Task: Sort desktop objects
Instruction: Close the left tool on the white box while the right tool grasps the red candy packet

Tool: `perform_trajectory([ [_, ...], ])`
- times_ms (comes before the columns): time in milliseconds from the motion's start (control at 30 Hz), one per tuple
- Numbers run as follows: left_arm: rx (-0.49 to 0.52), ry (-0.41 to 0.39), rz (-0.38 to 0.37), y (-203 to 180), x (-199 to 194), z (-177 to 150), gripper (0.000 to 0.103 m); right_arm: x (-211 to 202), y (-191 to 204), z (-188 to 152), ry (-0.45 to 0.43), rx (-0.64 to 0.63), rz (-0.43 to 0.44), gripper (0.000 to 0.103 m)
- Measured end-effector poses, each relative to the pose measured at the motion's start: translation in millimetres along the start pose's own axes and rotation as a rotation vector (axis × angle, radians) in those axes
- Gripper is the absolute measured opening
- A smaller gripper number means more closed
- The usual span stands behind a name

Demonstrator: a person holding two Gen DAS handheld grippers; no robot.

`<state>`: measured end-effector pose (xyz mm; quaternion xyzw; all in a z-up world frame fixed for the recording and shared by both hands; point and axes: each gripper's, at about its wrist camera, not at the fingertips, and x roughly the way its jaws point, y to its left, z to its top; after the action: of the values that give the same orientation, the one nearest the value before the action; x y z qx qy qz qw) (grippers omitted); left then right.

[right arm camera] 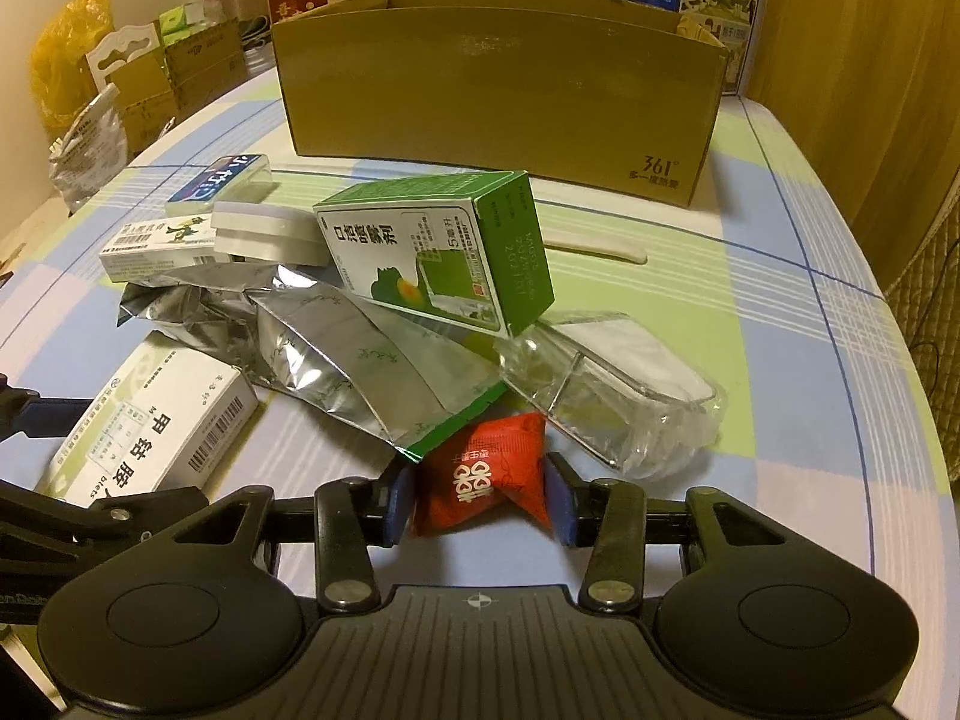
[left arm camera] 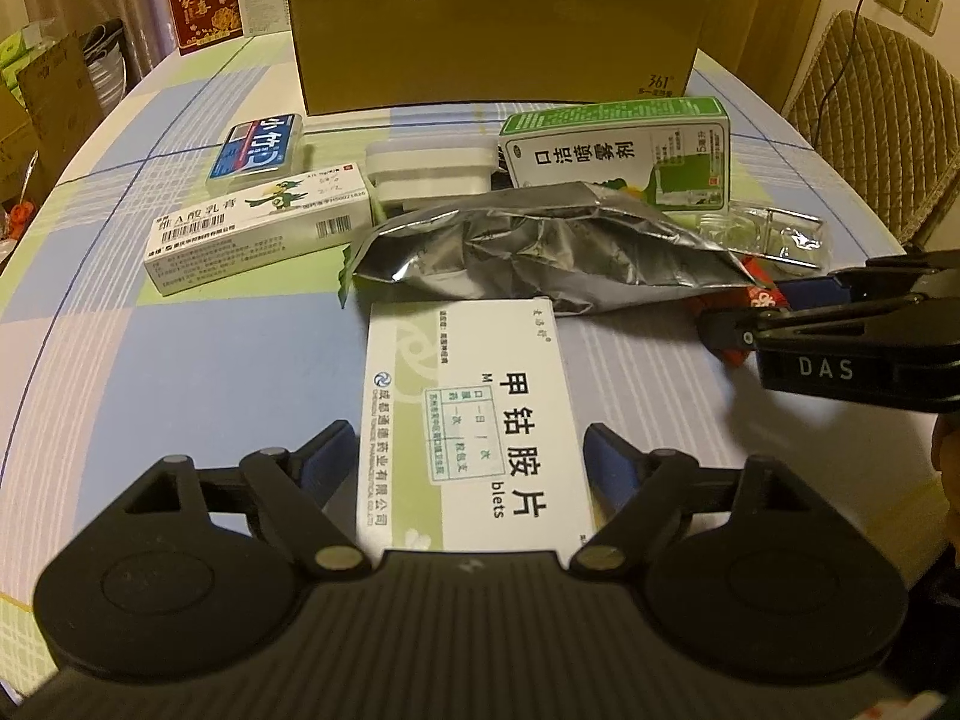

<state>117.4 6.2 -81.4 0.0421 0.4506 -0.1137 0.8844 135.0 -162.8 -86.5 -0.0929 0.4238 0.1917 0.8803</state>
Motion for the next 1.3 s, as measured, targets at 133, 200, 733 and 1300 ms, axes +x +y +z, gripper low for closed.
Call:
perform_trajectory([
  [133,0.024,-0.004,0.009,-3,2,0,0.08,3,3,0,0.0,-0.018,-0.007,0.059],
  [200,0.024,-0.006,0.009,-3,2,0,0.083,5,4,0,0.003,-0.028,-0.003,0.072],
  [733,0.049,-0.02,-0.004,-6,0,1,0.068,0,3,0,0.007,-0.01,0.016,0.041],
  [1300,0.041,-0.002,0.0,-3,-19,-15,0.067,-45,14,-17,-0.051,0.065,0.008,0.04],
])
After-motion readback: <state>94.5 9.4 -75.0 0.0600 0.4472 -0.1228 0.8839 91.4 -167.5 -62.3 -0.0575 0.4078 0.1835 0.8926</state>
